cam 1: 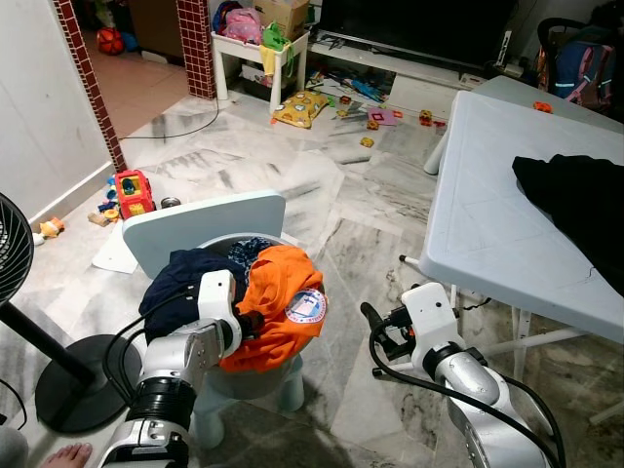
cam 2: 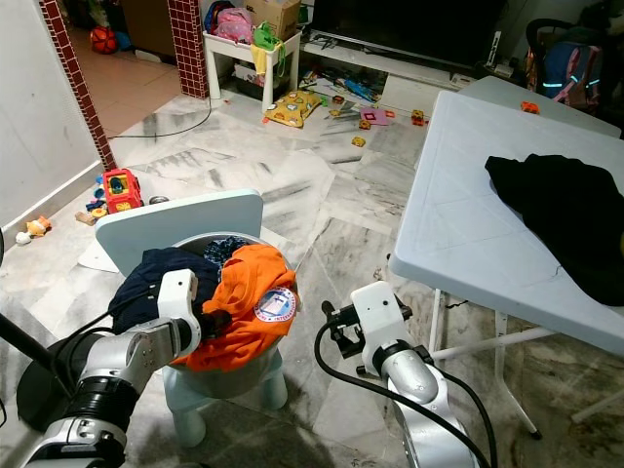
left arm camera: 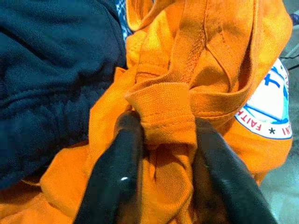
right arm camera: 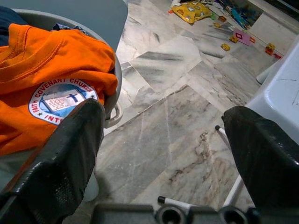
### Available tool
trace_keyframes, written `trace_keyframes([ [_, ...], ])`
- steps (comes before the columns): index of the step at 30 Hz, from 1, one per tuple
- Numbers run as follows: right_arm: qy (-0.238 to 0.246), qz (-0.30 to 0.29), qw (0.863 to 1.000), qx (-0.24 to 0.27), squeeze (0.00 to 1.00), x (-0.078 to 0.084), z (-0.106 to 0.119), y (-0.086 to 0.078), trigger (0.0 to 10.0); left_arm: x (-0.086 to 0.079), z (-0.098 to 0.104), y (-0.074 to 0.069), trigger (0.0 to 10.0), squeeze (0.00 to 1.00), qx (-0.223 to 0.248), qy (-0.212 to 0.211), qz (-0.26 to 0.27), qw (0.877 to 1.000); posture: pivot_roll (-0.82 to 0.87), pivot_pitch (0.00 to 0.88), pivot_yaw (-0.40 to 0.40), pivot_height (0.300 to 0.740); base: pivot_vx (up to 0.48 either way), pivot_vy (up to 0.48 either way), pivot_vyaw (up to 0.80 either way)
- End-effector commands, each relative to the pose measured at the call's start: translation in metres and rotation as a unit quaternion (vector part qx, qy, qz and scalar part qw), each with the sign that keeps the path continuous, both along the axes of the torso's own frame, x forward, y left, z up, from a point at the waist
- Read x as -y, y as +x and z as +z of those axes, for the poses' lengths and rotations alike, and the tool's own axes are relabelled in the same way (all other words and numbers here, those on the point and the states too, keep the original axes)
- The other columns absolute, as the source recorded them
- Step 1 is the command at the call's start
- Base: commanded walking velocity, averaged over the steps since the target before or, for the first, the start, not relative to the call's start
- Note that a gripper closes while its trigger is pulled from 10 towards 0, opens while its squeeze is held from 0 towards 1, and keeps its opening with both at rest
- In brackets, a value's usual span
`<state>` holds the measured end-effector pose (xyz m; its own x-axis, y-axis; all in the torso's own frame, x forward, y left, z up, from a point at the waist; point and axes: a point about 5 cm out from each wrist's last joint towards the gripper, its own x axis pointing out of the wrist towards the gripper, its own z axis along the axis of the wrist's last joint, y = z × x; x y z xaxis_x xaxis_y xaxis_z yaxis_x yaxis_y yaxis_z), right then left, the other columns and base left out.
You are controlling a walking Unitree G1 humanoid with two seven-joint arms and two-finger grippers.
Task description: Hang hanger
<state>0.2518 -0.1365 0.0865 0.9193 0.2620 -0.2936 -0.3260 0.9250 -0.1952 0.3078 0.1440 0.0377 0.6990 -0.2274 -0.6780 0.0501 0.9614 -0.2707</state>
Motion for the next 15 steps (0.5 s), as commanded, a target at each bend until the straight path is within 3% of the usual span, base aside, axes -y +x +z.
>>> trace_keyframes([
  [1,-0.005,-0.002,1.000,0.001,0.00,0.0027,0.0016,0.0009,10.0,0.0008,0.0013,0.0004,0.0,0.00,0.005,0.010,-0.003,1.000,0.07,0.048,-0.108,0.740,0.000,0.000,0.00],
  [15,-0.005,-0.001,1.000,0.002,0.00,0.0018,0.0018,0.0014,10.0,0.0001,0.0033,0.0016,0.0,0.00,0.023,0.032,-0.006,0.999,0.07,0.046,-0.109,0.740,0.000,0.000,0.00],
])
